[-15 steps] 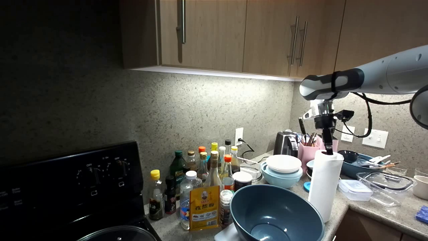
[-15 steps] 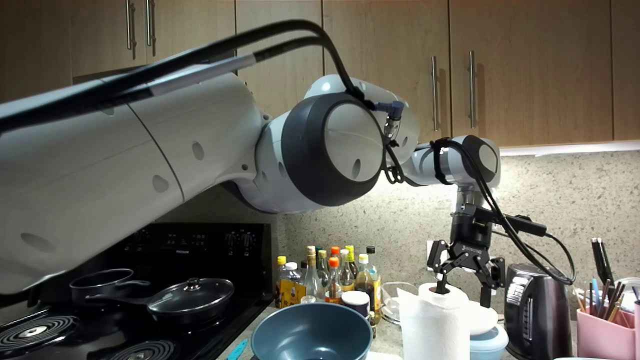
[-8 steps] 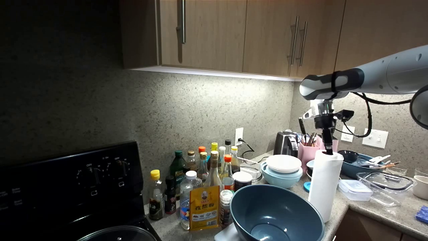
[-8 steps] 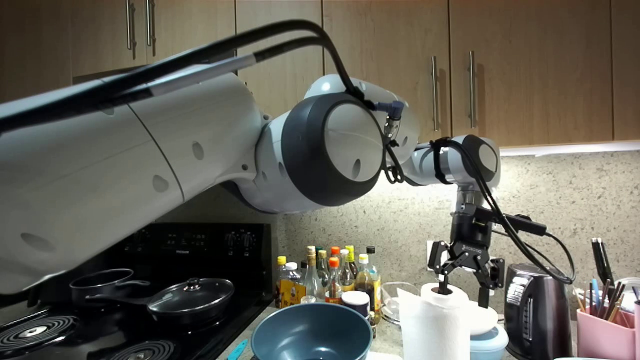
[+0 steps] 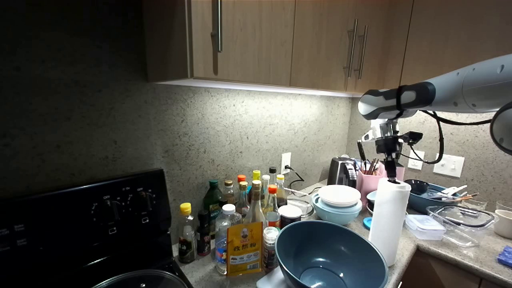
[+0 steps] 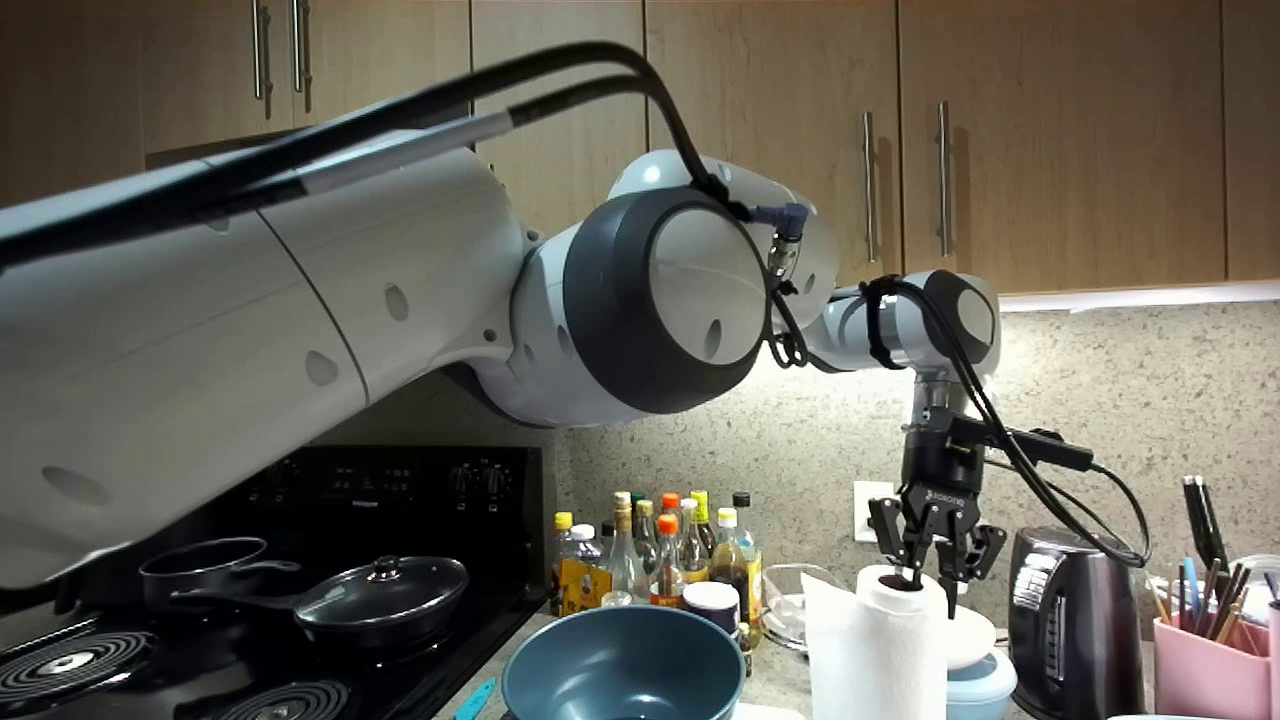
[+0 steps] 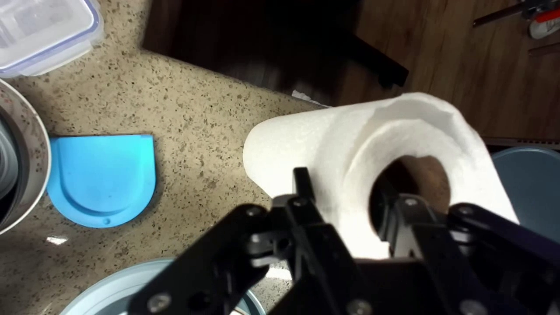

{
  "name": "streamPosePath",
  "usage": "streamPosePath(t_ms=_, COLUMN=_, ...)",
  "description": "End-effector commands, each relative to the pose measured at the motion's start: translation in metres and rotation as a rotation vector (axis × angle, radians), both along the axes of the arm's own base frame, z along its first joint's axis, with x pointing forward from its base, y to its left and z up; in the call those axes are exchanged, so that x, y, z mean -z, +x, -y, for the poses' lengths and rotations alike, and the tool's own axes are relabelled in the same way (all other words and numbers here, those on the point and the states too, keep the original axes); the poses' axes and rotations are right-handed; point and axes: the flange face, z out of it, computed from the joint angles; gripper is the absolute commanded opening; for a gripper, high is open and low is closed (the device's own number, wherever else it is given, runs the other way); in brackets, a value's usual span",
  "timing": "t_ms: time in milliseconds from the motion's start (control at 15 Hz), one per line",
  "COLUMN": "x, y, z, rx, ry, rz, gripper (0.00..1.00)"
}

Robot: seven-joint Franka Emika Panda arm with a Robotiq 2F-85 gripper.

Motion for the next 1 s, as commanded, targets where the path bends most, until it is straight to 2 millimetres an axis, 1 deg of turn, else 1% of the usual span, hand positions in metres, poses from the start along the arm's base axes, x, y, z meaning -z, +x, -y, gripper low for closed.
streamPosePath(t_ms=0, x=0.000, y=0.001, z=0.002, rx=0.002, ry=-0.006, rz=0.018, gripper=0.07)
streamPosePath(t_ms=67, x=0.000, y=0.002, z=0.002, rx=0.002, ry=-0.006, rz=0.018, gripper=0.02)
streamPosePath(t_ms=267, x=0.000, y=0.002, z=0.002, rx=0.004, ry=-0.008, rz=0.018, gripper=0.04)
streamPosePath(t_ms=333, x=0.000, y=0.002, z=0.003, rx=0.004, ry=-0.008, rz=0.018, gripper=0.01)
streamPosePath(t_ms=400, x=-0.001, y=0.002, z=0.003, rx=0.004, ry=-0.009, rz=0.019, gripper=0.03)
streamPosePath(t_ms=533, x=-0.002, y=0.001, z=0.003, rx=0.005, ry=-0.012, rz=0.020, gripper=0.02)
streamPosePath(t_ms=600, x=-0.004, y=0.002, z=0.003, rx=0.005, ry=-0.014, rz=0.022, gripper=0.03)
streamPosePath(t_ms=733, x=-0.014, y=0.003, z=0.004, rx=0.000, ry=-0.034, rz=0.041, gripper=0.03)
streamPosePath(t_ms=933, x=-0.038, y=0.008, z=0.005, rx=-0.004, ry=-0.084, rz=0.088, gripper=0.03)
